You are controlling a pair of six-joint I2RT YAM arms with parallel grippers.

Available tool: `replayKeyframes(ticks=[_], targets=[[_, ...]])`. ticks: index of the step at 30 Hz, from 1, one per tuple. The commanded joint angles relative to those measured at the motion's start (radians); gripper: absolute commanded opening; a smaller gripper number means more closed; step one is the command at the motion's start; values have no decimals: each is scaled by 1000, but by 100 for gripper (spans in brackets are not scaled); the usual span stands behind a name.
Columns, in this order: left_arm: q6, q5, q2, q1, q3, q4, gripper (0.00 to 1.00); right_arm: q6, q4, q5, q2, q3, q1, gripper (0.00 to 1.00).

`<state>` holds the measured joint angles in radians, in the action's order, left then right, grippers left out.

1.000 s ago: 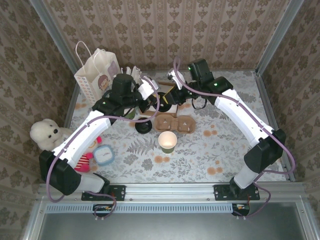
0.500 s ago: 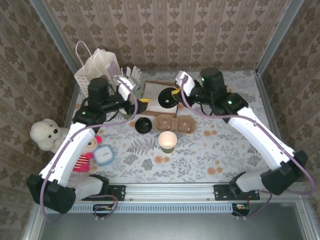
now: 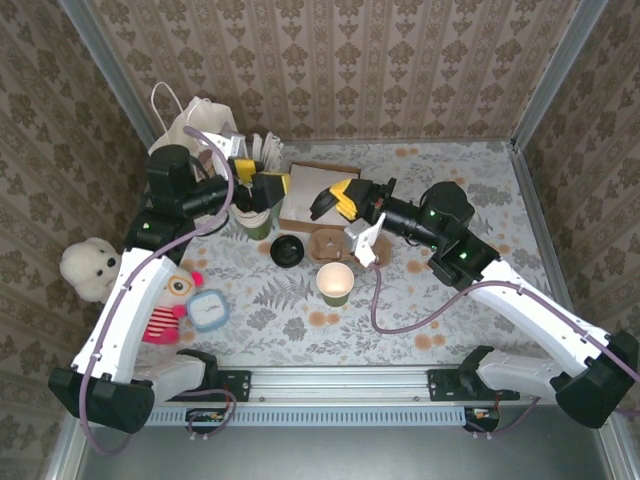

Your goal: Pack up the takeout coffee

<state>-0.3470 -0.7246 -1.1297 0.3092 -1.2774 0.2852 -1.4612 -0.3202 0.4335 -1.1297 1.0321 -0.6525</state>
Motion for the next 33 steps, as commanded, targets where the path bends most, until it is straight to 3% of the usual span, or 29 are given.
replayKeyframes(ticks=[1, 6, 12, 16, 23, 28, 33], targets=[[-149, -172, -13, -21, -50, 18, 100, -223, -204, 161, -1, -6, -4, 0], [-64, -259, -25, -34, -121, 173, 98, -372, -273, 240, -35, -3, -11, 0], [-1, -377, -71, -41, -190, 279, 84, -663, -250, 394, -99, 49, -12, 0], [58, -445, -78, -41, -197, 323, 78, -756, -222, 461, -127, 88, -9, 0], [213, -441, -67, -41, -229, 458, 66, -754, -115, 479, -136, 126, -7, 0], [422, -401, -75, -31, -264, 581, 59, -624, -12, 487, -131, 162, -12, 0], [565, -365, -64, -20, -267, 585, 51, -606, 61, 484, -136, 192, -14, 0]])
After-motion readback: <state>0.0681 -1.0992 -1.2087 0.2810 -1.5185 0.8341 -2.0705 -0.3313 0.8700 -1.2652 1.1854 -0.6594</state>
